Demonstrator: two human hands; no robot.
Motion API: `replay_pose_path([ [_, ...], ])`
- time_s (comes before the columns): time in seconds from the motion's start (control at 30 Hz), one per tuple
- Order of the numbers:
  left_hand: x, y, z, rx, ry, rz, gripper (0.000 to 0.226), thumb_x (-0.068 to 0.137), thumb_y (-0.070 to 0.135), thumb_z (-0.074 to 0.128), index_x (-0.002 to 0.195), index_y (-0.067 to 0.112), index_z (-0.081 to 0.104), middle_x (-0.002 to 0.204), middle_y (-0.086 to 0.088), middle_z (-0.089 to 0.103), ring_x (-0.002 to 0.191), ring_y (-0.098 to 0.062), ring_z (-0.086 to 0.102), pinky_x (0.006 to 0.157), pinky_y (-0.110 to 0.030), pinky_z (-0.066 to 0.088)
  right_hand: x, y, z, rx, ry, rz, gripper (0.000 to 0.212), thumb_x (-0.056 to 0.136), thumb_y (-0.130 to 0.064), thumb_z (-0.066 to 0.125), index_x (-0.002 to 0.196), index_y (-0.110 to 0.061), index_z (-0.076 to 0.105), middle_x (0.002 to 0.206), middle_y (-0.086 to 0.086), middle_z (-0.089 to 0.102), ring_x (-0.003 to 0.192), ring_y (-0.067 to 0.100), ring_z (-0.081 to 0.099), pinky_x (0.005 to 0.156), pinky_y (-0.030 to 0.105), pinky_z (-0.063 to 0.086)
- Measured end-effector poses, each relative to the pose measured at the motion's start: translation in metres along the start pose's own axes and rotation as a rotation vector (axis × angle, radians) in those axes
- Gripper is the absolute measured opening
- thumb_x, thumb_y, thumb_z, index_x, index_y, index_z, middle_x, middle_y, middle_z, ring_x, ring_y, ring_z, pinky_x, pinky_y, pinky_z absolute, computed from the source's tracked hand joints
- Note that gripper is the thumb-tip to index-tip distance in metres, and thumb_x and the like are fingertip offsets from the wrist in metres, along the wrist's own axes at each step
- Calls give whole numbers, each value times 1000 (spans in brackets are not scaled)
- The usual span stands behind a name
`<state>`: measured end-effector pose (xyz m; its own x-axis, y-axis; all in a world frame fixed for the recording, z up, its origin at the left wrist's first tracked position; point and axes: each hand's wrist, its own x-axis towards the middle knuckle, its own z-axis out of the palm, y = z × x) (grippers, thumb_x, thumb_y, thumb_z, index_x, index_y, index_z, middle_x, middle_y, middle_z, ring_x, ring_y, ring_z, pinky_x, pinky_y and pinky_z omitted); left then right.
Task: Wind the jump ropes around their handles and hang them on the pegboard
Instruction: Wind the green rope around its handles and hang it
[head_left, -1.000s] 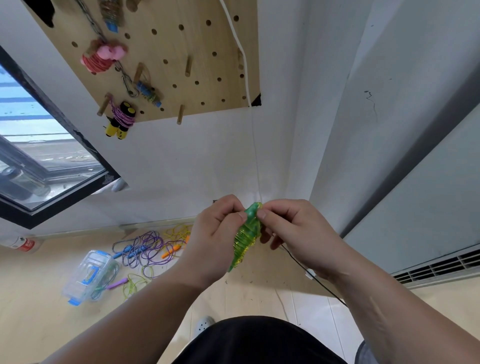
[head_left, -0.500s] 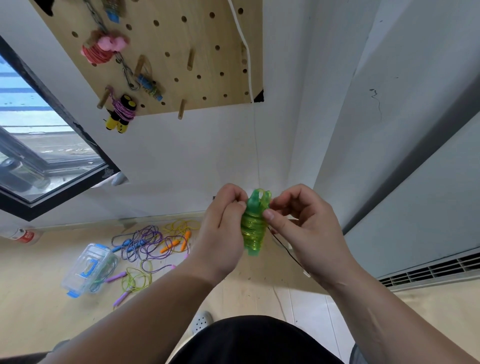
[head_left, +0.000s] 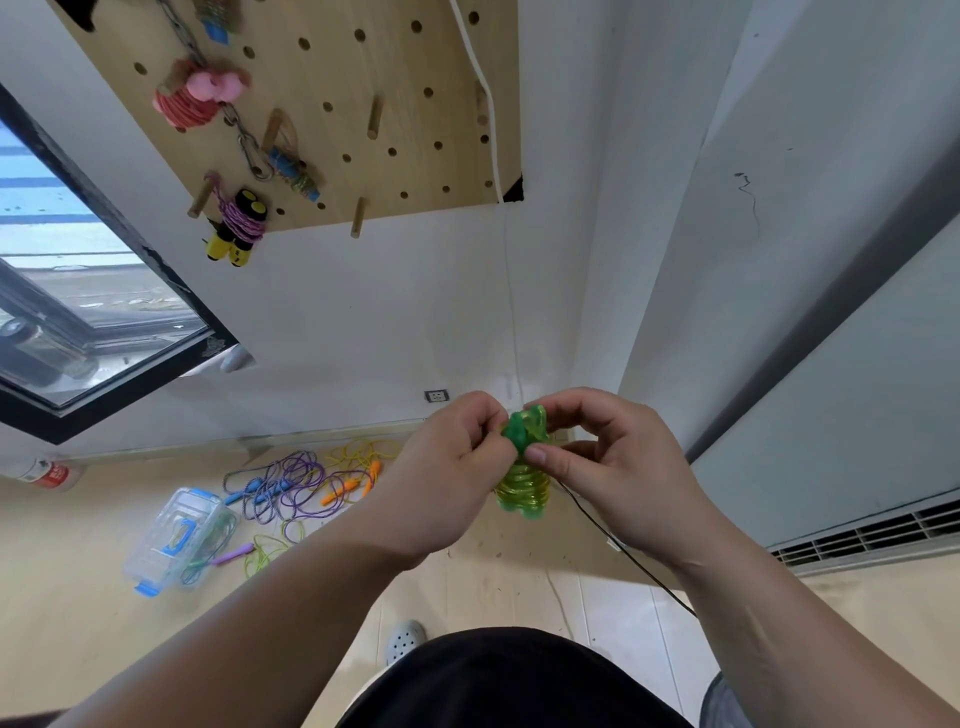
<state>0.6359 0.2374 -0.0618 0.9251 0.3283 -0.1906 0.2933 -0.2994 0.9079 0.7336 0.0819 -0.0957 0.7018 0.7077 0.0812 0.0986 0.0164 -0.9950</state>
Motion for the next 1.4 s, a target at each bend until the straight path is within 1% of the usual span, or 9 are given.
replay_pose_path([
  [0.13, 3, 5, 1, -154, -18, -63, 27, 77, 22, 52, 89, -2, 55, 73, -7, 57, 72, -22, 56, 87, -61, 56, -1, 4, 1, 19, 7, -29, 32, 86, -20, 76, 117, -27, 71, 102, -3, 69, 100, 21, 67, 83, 49, 59],
  [0.27, 3, 6, 0, -86, -41, -20, 26, 80, 27, 50, 86, 2, 51, 68, 0, 51, 67, -15, 46, 71, -43, 45, 0, 2, 0, 73, -22, -24, 37, 82, -39, 74, 118, -37, 69, 106, -2, 67, 106, 21, 64, 88, 46, 58],
  [0.5, -2, 4, -5, -49, -31, 8, 21, 84, 30, 48, 87, 10, 52, 76, -6, 49, 73, -19, 45, 76, -61, 52, -1, 2, -1, 44, 104, -97, 22, 82, -4, 79, 94, -19, 69, 95, 0, 74, 95, 24, 72, 81, 50, 61],
  [0.6, -2, 5, -3, -181, -19, -48, 25, 83, 19, 45, 91, -5, 50, 78, -11, 52, 75, -21, 51, 83, -58, 56, -1, -2, 4, -65, 137, -190, 18, 85, -3, 77, 85, -19, 69, 89, -4, 75, 85, 21, 73, 73, 37, 62],
  [0.7, -2, 6, -2, -324, 0, -100, 15, 95, 8, 42, 82, 7, 50, 72, -1, 54, 68, -13, 55, 72, -40, 58, 1, -4, 8, -132, 189, -201, 19, 87, -5, 76, 96, -20, 70, 86, -7, 72, 81, 17, 71, 69, 28, 59],
  [0.87, 1, 3, -6, -473, 17, -196, 13, 93, 11, 48, 100, 5, 57, 95, -22, 58, 90, -35, 58, 88, -65, 53, 6, 1, 9, -232, 168, -251, 5, 86, -13, 76, 90, -16, 76, 82, -9, 72, 77, 17, 70, 67, 38, 59],
  [1.03, 4, 4, -10, -313, 46, -206, 19, 102, 3, 52, 108, -3, 69, 108, -26, 70, 104, -38, 70, 88, -57, 59, 6, 0, 8, -354, 206, -294, 7, 90, -6, 72, 89, -13, 70, 86, -5, 68, 84, 15, 66, 69, 28, 57],
  [1.2, 8, 7, -17, -247, 94, -169, 13, 95, -2, 62, 93, -1, 74, 87, -22, 69, 79, -25, 64, 68, -37, 60, 8, -1, 8, -420, 175, -310, 5, 92, -9, 70, 91, -14, 68, 87, -6, 65, 85, 12, 63, 71, 23, 55],
  [1.4, 6, 11, -11, -478, 22, -234, 21, 99, -5, 40, 93, -9, 59, 101, -35, 66, 98, -41, 71, 85, -50, 61, 9, -2, 4, -289, 52, -367, 10, 86, -9, 75, 89, -12, 67, 97, -8, 66, 94, 15, 66, 75, 21, 55],
])
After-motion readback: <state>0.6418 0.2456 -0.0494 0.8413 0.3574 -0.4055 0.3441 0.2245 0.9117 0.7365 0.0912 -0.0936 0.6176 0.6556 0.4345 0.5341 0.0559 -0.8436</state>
